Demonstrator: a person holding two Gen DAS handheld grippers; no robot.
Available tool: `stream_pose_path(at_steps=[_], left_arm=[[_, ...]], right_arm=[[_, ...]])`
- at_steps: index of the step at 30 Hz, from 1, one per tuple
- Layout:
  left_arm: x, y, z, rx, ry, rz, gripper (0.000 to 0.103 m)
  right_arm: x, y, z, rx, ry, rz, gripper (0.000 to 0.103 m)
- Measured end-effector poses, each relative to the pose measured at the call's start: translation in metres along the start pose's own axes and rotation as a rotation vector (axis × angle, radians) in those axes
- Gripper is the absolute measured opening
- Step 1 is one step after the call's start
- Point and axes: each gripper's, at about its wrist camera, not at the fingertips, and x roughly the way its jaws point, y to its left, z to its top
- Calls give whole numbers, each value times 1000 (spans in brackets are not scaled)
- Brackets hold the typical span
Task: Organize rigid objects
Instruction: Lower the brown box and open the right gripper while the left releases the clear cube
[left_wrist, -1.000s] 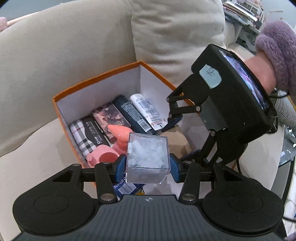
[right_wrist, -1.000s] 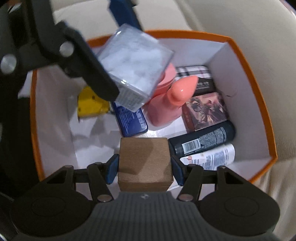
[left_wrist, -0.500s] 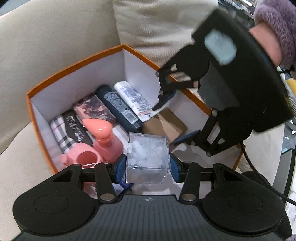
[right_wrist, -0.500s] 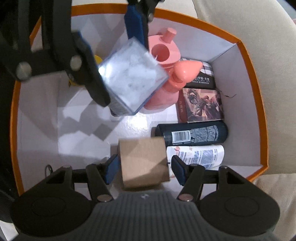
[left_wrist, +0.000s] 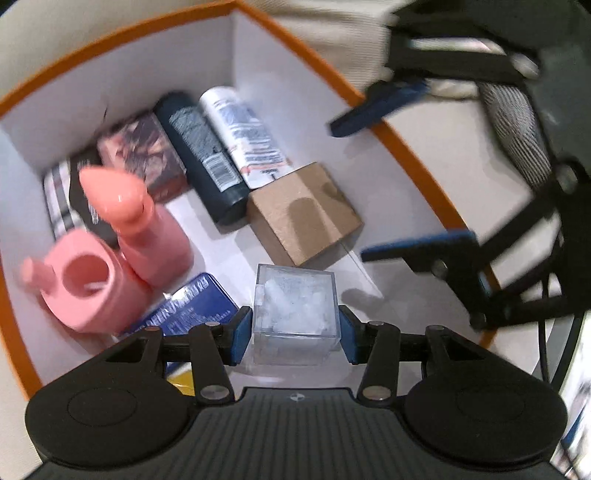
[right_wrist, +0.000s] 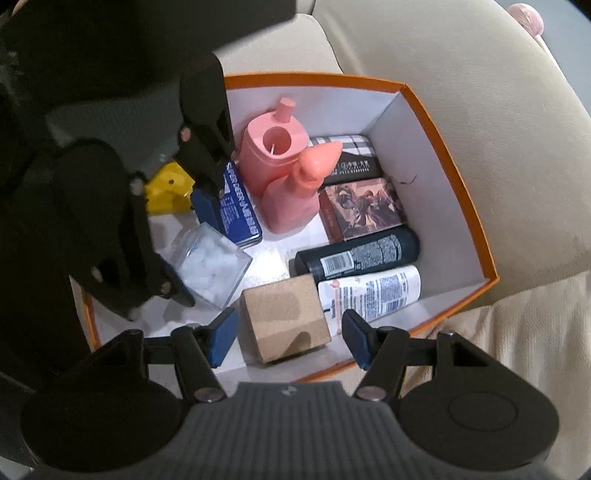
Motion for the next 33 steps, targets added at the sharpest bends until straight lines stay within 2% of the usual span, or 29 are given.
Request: stream_pose_path(at_steps=[4, 7, 12, 14, 18, 21, 26, 30, 33], left_arm=[[8, 3, 1, -130, 16, -44, 55], [11, 3, 2, -187, 17, -37, 55], [13, 8, -1, -261, 32, -77, 58], [13, 11, -4, -276, 40, -104, 65], [10, 16, -9, -285, 49, -147, 69], [9, 16, -13, -286, 84, -163, 58], [11, 22, -18, -354, 86, -193, 28], [13, 26, -19, -435, 47, -223, 24], [14, 24, -17, -449, 36, -228, 20]], right_arm=[[2, 1, -5, -11, 7, -8, 64], [4, 3, -6, -27, 13, -10, 63], [-2, 4, -7, -47, 7, -23, 62], [-6, 2, -6, -35, 2, -15, 63], [-13, 4, -8, -33, -5, -14, 63], [-18, 8, -10, -30, -3, -10, 63], [-20, 10, -15, -20, -3, -16, 63], [-21, 12, -16, -9, 2, -16, 63], [-22, 13, -17, -8, 12, -14, 63]])
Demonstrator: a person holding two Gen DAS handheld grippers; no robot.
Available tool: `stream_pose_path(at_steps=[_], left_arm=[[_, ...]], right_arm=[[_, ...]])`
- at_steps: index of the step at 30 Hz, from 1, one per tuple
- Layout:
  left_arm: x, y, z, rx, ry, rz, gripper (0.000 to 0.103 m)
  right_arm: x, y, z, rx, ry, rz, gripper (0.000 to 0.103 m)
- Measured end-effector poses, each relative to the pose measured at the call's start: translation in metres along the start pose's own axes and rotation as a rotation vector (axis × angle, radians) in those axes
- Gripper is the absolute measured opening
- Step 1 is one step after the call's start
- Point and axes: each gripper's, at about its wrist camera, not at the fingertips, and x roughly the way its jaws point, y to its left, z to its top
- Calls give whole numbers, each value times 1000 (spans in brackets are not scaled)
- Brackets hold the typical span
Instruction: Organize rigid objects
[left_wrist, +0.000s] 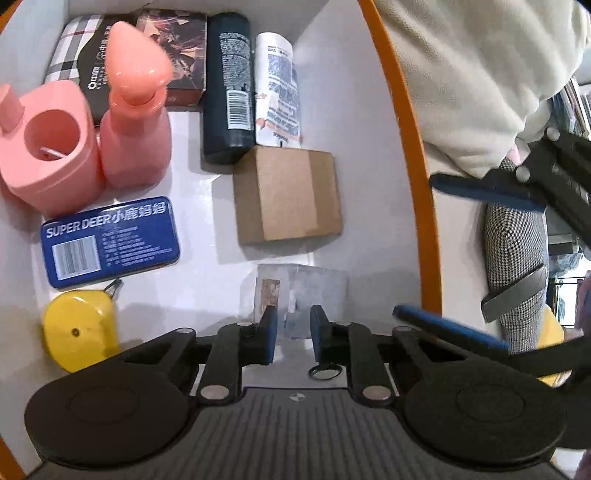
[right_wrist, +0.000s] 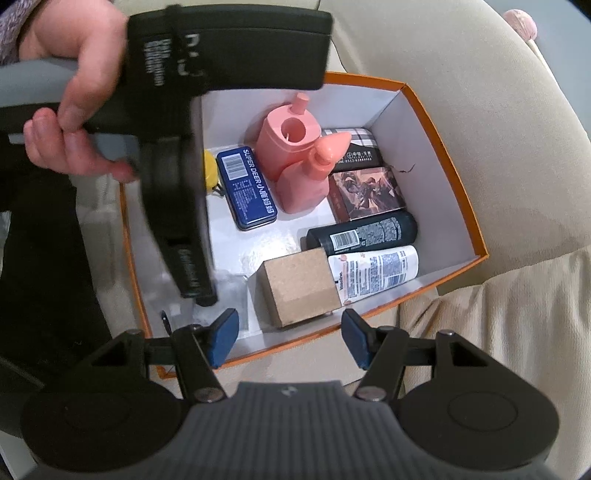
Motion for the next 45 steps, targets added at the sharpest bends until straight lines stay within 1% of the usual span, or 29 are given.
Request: stream_pose_path(at_steps=[5, 8, 14, 19, 21, 25, 27, 29, 31, 33, 35, 36, 37, 38, 39, 41, 43, 44, 45], left_arm=[[-5, -8, -3, 40, -20, 17, 20], [-17, -19, -4, 112, -57, 68, 20], [-71, -29, -22, 260, -188, 142, 20], [-111, -33, -45, 347, -290, 194, 20], [-127, -33, -58, 386, -337, 217, 20], [-155, -34, -87, 457, -454, 293, 20], [-171, -34, -103, 481, -521, 334, 20], [-181, -31, -116, 494, -581, 369, 24], [-190, -27, -129, 494, -639, 400, 26], [-198, -24, -142, 481, -696, 426, 31], [-204, -19, -153, 469, -749, 442, 40], [-206, -18, -157, 463, -772, 453, 43], [-207, -17, -161, 453, -789, 467, 51], [-207, -15, -164, 439, -796, 481, 59], [-208, -14, -166, 423, -798, 496, 62], [-209, -11, -170, 392, -801, 524, 75], [-212, -9, -175, 374, -816, 535, 86], [-214, -7, -178, 368, -828, 538, 89], [-216, -6, -182, 359, -839, 548, 90]], right_arm=[[-1, 3, 0, 6, 14, 3, 62], [-4, 5, 3, 18, 14, 6, 62], [-14, 15, 9, 21, 7, 0, 62], [-30, 23, 18, 74, -31, -6, 62], [-38, 27, 21, 119, -56, -11, 62], [-52, 37, 27, 246, -99, -42, 62], [-58, 45, 30, 323, -125, -74, 62], [-65, 52, 32, 408, -157, -98, 62], [-74, 62, 32, 519, -210, -127, 62], [-84, 72, 31, 629, -258, -164, 62], [-91, 82, 30, 739, -305, -207, 62], [-96, 88, 29, 792, -335, -234, 62], [-98, 93, 29, 837, -359, -255, 62], [-102, 98, 28, 894, -382, -274, 62], [-105, 103, 28, 956, -403, -291, 62], [-110, 112, 28, 1072, -439, -322, 63], [-114, 120, 30, 1145, -469, -338, 67], [-116, 124, 31, 1175, -486, -351, 68], [-120, 130, 33, 1197, -505, -371, 69]])
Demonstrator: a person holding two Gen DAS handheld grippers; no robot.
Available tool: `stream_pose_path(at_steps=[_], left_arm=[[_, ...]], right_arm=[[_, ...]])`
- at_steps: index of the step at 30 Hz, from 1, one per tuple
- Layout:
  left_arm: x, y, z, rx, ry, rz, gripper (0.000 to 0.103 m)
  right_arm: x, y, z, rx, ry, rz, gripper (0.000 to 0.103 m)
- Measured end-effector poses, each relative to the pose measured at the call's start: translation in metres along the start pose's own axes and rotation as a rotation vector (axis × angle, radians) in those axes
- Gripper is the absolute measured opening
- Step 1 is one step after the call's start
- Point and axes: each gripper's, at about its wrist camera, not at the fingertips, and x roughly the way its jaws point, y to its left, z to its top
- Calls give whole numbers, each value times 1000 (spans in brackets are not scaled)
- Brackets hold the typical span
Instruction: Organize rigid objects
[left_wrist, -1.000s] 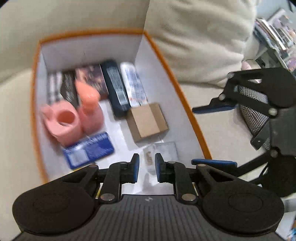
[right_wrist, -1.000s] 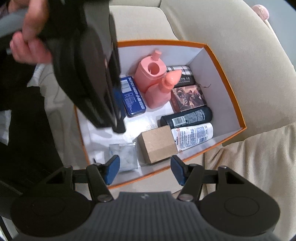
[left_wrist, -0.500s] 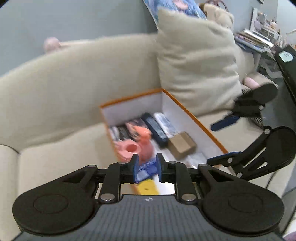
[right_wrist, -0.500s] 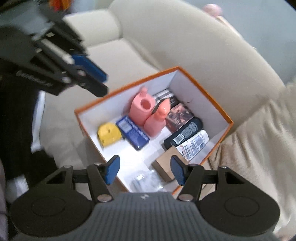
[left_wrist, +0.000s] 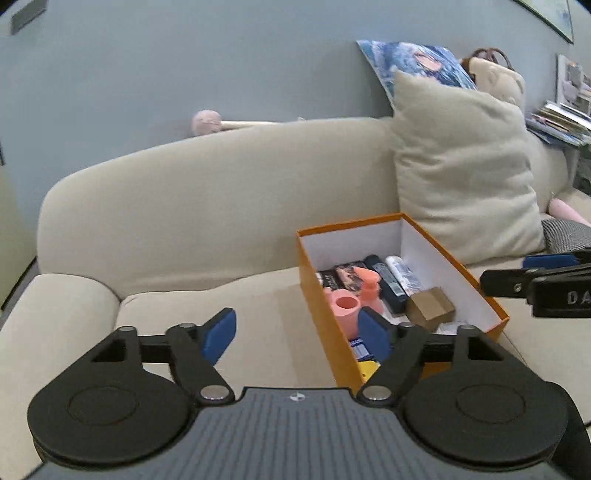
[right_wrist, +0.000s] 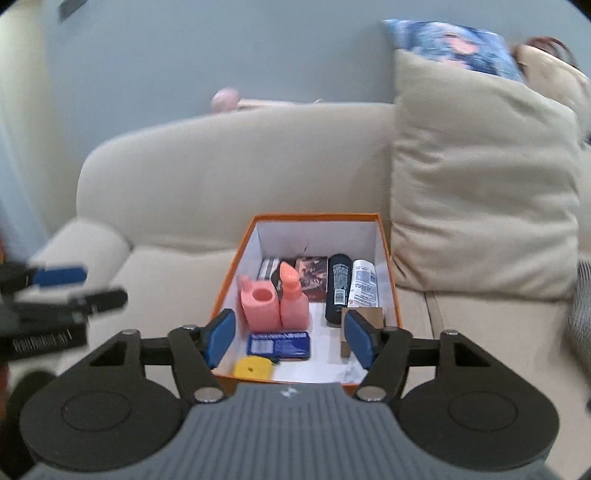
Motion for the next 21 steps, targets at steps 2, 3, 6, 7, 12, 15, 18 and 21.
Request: stream_pose_path(at_steps=[2, 3, 6, 7, 12, 15, 18, 21], left_arm=[[-5, 3, -4, -8, -6, 28, 95], [-7, 4, -6, -14, -7, 43, 95], [-10, 9, -12, -40, 2, 39, 96], [-10, 11, -14, -57, 14, 32, 96], [-6, 18, -27, -105, 79, 5, 97], [-2, 19, -36, -102, 109, 13, 97], [5, 21, -45, -109, 146, 13, 97], [14, 26, -54, -128, 192, -3, 97]], right_arm=[[-7, 6, -3, 26, -45, -33, 74], [-10, 9, -4, 32, -65, -47, 83], [-18, 20, -10, 26, -120, -67, 89], [-18, 23, -12, 23, -131, -76, 92], [-23, 36, -25, 35, -135, -99, 93], [-14, 40, -33, 25, -91, -112, 96], [-3, 42, -41, 20, -40, -126, 96], [9, 42, -47, 29, 4, -134, 96]])
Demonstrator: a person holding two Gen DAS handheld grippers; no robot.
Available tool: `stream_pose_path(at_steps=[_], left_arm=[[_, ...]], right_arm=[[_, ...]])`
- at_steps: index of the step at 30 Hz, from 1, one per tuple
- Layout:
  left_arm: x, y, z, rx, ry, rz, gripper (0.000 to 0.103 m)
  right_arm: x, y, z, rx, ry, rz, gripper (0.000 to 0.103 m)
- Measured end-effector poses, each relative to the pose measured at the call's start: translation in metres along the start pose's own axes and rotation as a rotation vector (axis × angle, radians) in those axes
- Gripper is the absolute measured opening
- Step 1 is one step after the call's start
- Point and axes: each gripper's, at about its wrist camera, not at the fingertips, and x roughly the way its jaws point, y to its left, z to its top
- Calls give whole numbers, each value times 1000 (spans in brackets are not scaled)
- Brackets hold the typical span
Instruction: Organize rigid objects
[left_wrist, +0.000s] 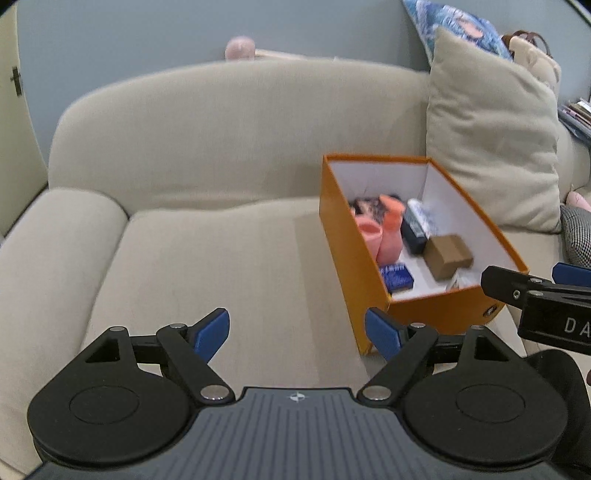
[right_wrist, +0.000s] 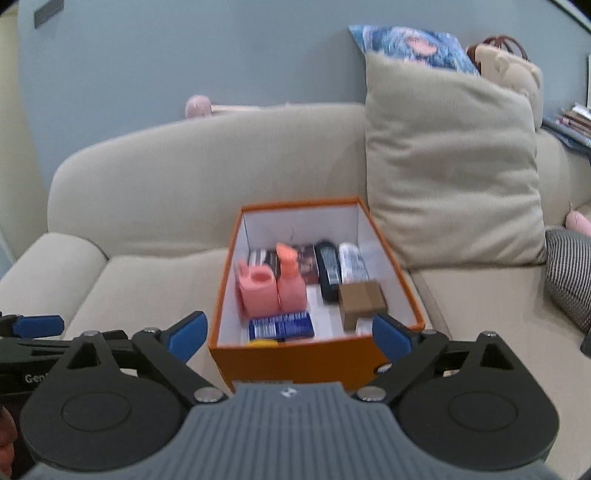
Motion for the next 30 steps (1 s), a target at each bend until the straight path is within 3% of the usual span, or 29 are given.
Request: stream_pose_path(at_steps=[11, 30], left_arm=[[15, 4, -6, -2, 65, -5, 97], [12, -1, -7, 20, 66, -17, 97]], right_arm=[[23, 3, -13, -16, 97, -31, 96], [22, 1, -15, -11, 112, -31, 96]])
